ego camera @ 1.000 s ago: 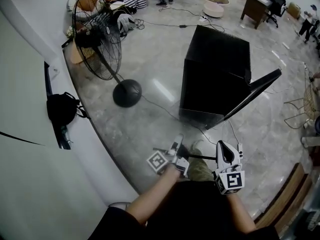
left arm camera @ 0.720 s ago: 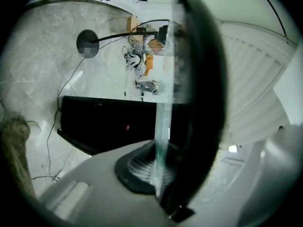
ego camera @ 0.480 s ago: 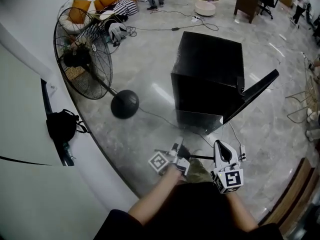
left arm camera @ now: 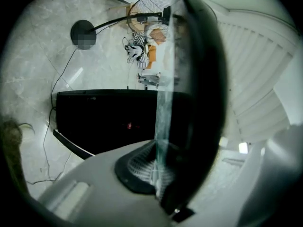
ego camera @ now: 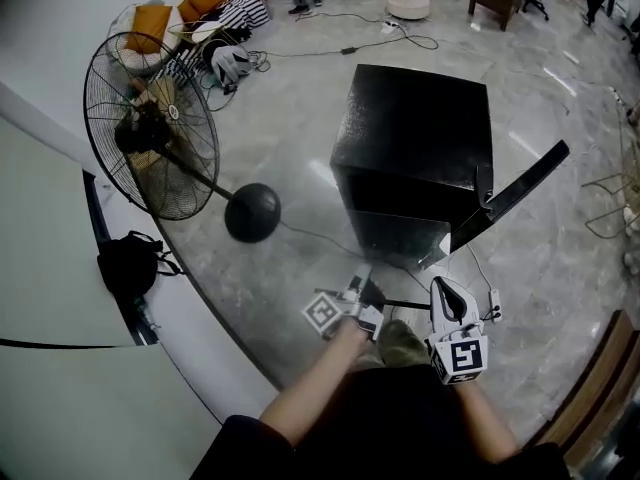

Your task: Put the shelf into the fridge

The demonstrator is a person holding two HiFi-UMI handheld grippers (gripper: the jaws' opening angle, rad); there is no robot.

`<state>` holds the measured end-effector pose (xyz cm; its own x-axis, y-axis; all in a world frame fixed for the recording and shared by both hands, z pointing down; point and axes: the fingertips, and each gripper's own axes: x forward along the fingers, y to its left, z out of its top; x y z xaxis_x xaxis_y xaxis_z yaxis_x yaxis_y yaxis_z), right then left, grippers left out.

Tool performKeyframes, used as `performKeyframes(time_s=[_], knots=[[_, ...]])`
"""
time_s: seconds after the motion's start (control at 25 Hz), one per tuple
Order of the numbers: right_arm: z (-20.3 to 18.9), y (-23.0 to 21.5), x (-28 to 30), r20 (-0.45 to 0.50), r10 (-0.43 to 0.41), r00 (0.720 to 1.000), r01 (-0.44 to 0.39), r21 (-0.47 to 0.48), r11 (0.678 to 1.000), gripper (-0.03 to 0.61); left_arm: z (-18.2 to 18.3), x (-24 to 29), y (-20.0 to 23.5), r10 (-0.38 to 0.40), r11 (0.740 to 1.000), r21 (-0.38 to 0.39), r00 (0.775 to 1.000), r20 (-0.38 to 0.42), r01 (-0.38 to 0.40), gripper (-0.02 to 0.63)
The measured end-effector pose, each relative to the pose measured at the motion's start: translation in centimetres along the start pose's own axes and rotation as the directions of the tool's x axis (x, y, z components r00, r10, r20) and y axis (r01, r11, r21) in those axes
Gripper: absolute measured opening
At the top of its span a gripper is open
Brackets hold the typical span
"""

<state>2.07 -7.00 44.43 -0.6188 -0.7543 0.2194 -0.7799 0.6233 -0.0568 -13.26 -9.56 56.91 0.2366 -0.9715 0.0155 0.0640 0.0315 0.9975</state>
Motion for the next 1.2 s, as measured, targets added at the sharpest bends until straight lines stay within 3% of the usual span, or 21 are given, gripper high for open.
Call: performKeyframes(time_s=[0.72, 0.96, 1.2], knots=[[-0.1, -5.3, 7.3, 0.004, 0.120, 0.993, -0.121, 0.040, 0.992, 0.000, 0.1, 7.9, 4.4, -0.009, 1.000, -0.005, 0.997, -0.075, 0.009, 0.017], [-1.9, -6.9, 8.8, -0.037, 0.088, 0.995, -0.087, 0.028, 0.996, 0.000, 0.6, 9.4, 5.6, -0.015, 1.000, -0.004, 0.996, -0.090, 0.014, 0.018], [-1.2, -7.4, 8.9, -0.044, 0.027, 0.999, -0.026, 0.011, 1.000, 0.000, 1.4, 10.4, 6.2, -0.039, 0.999, -0.018, 0.996, -0.083, 0.037, 0.018]])
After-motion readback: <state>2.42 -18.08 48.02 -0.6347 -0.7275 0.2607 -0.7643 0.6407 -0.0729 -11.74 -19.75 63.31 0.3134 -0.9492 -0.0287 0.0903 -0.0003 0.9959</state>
